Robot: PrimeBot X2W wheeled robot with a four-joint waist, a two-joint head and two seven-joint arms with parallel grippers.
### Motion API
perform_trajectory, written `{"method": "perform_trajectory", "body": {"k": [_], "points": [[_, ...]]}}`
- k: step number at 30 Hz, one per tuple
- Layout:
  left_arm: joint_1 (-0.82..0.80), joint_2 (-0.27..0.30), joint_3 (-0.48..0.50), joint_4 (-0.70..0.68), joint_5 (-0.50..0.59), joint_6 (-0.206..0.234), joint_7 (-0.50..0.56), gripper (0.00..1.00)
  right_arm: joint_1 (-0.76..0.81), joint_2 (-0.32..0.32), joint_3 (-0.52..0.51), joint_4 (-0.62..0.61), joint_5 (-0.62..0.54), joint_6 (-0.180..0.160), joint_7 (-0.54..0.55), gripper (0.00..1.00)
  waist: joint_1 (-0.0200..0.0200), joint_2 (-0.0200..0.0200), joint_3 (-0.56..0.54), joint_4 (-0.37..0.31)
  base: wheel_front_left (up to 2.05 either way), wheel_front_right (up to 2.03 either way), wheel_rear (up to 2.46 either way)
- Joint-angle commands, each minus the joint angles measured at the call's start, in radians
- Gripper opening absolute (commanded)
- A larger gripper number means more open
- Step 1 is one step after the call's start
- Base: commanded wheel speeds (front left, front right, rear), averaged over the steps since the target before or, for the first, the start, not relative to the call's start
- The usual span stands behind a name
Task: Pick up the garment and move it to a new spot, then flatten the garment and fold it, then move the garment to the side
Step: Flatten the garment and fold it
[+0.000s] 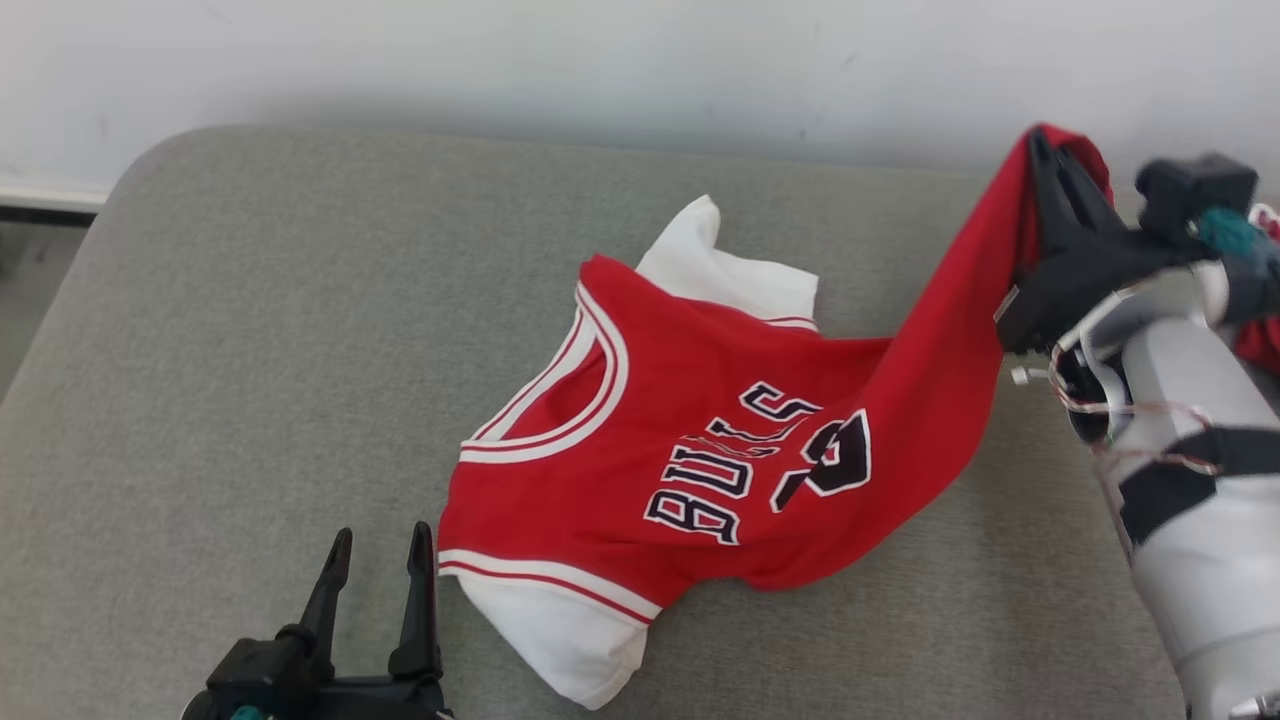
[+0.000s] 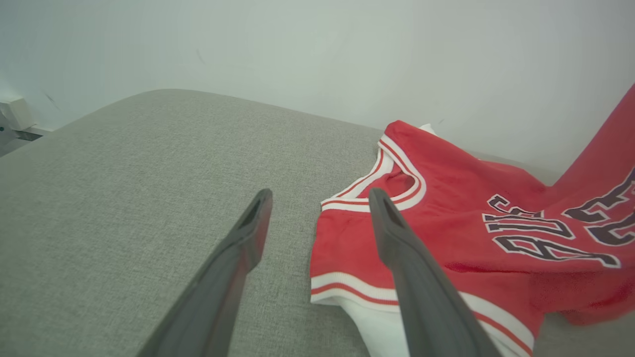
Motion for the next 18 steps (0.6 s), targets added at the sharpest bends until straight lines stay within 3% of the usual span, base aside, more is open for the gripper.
{"method": "perform_trajectory", "body": {"k": [1,9,10,11,12,18], "points": [[-0.023,-0.001,-0.01,0.007,-0.01,0.002,-0.003,1.0,-0.077,0.014,0.021,0.07,-0.028,-0.003,-0.016,0.0,-0.0002,0.0,0.046,0.058,0.0,0.0,0.0],[-0.059,0.0,-0.06,0.019,-0.038,0.009,-0.003,1.0,-0.255,0.036,0.011,0.323,-0.145,-0.003,-0.072,0.02,-0.0002,0.0,0.083,0.111,0.0,0.0,0.0],[-0.061,-0.001,-0.064,0.021,-0.043,0.01,-0.003,1.0,-0.265,0.039,0.006,0.355,-0.154,-0.003,-0.076,0.31,-0.0002,0.0,0.085,0.116,0.0,0.0,0.0],[-0.064,-0.001,-0.069,0.023,-0.044,0.011,-0.003,1.0,-0.273,0.047,0.003,0.388,-0.159,-0.003,-0.069,0.69,-0.0002,0.0,0.087,0.118,0.0,0.0,0.0],[-0.067,-0.001,-0.071,0.024,-0.045,0.013,-0.003,1.0,-0.279,0.057,0.007,0.423,-0.166,-0.003,-0.051,1.0,-0.0002,0.0,0.087,0.118,0.0,0.0,0.0],[-0.066,-0.001,-0.058,0.027,-0.044,0.017,-0.003,1.0,-0.287,0.081,0.033,0.489,-0.16,-0.003,-0.071,1.0,-0.0002,0.0,0.075,0.081,0.0,0.0,0.0]]}}
